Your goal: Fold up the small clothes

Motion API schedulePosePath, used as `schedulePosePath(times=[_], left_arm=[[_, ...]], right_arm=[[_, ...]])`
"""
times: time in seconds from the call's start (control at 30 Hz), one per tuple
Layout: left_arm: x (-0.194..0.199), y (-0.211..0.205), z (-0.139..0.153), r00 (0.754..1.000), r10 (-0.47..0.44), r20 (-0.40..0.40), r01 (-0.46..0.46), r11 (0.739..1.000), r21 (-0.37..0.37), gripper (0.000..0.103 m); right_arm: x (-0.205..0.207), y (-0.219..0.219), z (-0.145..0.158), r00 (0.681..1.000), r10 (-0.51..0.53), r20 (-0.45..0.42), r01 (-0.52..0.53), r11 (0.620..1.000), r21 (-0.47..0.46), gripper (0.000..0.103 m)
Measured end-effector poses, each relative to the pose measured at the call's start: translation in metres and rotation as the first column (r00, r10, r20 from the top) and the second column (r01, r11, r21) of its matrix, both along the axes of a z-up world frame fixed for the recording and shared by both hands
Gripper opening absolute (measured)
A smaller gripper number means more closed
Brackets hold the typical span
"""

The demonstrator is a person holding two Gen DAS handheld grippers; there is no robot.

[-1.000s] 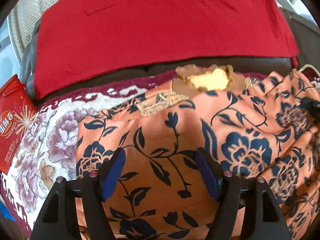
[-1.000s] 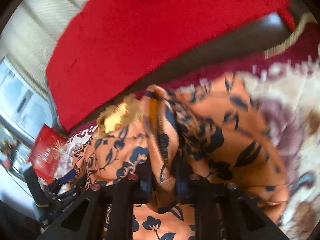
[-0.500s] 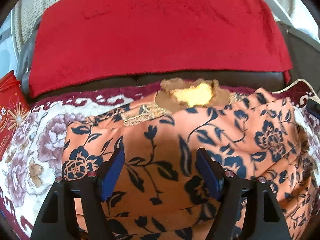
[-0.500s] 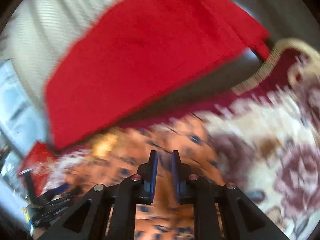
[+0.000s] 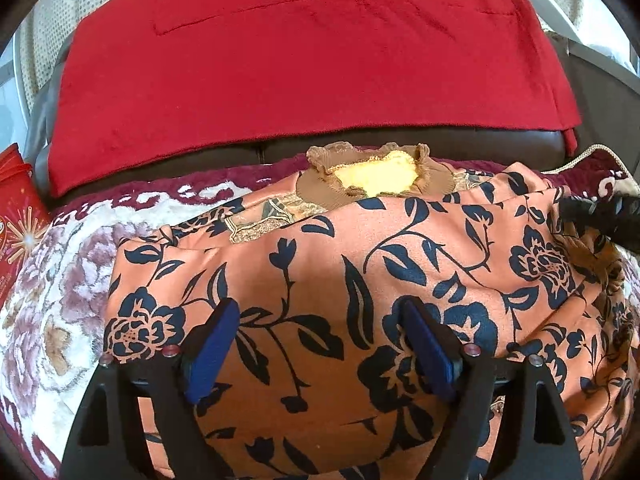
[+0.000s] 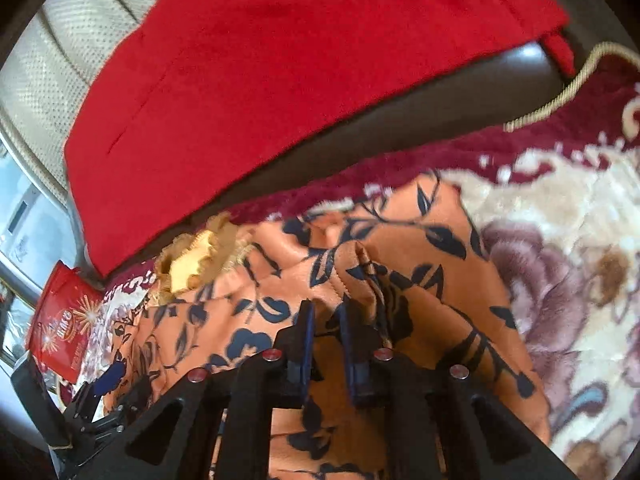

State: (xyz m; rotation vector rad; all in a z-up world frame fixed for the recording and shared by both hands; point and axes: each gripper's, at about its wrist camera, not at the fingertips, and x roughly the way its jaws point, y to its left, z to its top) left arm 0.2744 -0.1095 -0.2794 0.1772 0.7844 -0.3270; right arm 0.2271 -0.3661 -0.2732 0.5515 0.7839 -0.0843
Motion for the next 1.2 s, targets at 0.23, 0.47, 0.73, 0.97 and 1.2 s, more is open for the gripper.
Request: schedulePosePath(times=[0.23, 0.47, 0.73, 0.97, 1.2], left_arm=[[0.001, 0.0, -0.001, 1.0, 0.005, 0.003, -0.005, 1.0, 0.0, 0.086], [0.001, 0.0, 0.0, 1.0, 0.009, 0.001, -0.009, 1.0, -0.001, 0.087], [0.0, 0.0, 0.001, 1.0, 0.007, 0.008, -0.007, 1.0, 0.008, 0.087], [-0.008, -0.004, 0.021, 0.998, 0.016, 0.059, -0.017, 0.999, 0.027, 0.087], [-0.036, 0.0, 0.077, 0.972, 0.043, 0.233, -0.046, 0.999, 0.005, 0.087]], right_arm=[[0.009, 0.009, -0.008, 1.0, 0.005, -0.01, -0.005, 0.999, -0.034, 0.018], [0.006, 0.005, -0.013, 0.999, -0.001, -0.047, 0.002, 1.0, 0.019, 0.018], [-0.016, 0.023, -0.005, 0.996, 0.087, -0.031, -0.085, 0.994, 0.066, 0.028], [-0.014, 0.044, -0.009, 0.987, 0.153, -0.054, -0.154, 0.988, -0.015, 0.051], [-0.053, 0.02, 0.034, 0.986, 0.083, 0.143, -0.08, 0.996, -0.027, 0.051]])
